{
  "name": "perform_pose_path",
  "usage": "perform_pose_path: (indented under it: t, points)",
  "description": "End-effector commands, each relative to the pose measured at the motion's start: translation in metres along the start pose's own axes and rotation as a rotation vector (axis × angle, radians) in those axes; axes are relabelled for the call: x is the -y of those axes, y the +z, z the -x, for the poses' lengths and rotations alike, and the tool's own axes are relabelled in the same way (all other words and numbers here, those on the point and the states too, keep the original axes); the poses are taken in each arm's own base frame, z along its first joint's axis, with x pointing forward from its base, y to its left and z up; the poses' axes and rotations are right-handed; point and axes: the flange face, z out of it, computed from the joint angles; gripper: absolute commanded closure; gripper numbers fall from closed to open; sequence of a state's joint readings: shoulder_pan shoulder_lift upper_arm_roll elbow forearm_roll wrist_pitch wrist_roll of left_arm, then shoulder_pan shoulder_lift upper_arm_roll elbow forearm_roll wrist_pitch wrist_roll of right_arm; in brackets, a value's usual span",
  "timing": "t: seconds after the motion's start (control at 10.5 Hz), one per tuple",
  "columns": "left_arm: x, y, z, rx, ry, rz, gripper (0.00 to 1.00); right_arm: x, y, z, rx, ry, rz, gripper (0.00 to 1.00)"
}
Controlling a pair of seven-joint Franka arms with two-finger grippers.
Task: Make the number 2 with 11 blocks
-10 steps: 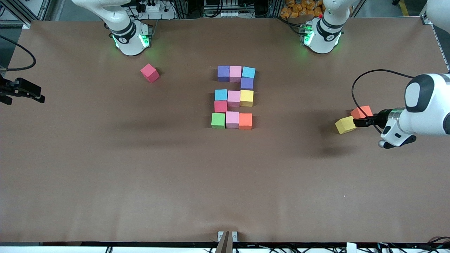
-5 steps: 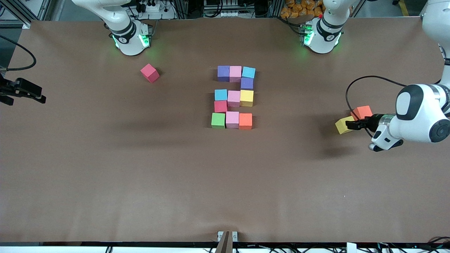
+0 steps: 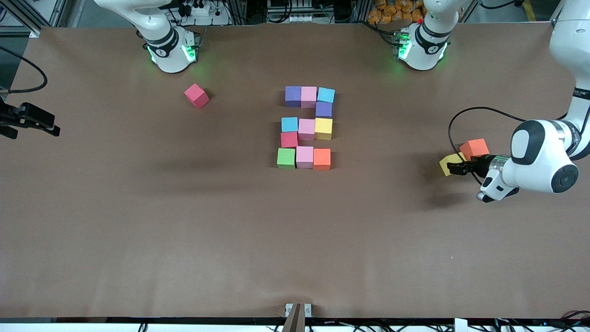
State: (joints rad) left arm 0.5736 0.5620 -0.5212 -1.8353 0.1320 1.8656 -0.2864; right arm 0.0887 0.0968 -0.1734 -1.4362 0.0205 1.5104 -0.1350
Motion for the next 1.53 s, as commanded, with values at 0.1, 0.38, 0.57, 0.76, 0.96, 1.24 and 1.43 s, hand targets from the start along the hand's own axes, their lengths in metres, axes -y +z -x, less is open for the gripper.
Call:
perform_pose_path:
  t: [0.1,0.38,0.57,0.76,0.96,1.24,1.43]
  points:
    - [-0.014,0.006,0.002,-0.002,-0.056,-0.028,0.0,0.001,0.0,0.002,-0.011,-0.01,-0.017,0.0]
    - [-0.007,0.01,0.001,-0.001,-0.065,-0.041,0.0,0.002,0.001,0.001,-0.009,-0.012,-0.017,0.0]
    - [0.0,0.009,0.0,-0.004,-0.075,-0.036,0.0,0.003,0.0,0.002,-0.011,-0.015,-0.017,0.0]
    - [0.006,0.013,-0.001,-0.012,-0.082,-0.027,0.0,0.003,0.001,0.001,-0.011,-0.015,-0.017,0.0]
    - [0.008,0.027,-0.001,-0.026,-0.082,-0.016,0.0,0.003,0.001,0.001,-0.011,-0.013,-0.017,0.0]
    - [0.009,0.034,-0.002,-0.027,-0.083,-0.009,0.0,0.003,0.0,-0.001,-0.023,-0.013,-0.016,0.0]
    - [0.014,0.036,-0.003,-0.035,-0.073,-0.04,0.0,0.003,0.001,-0.001,-0.02,-0.013,-0.016,0.0]
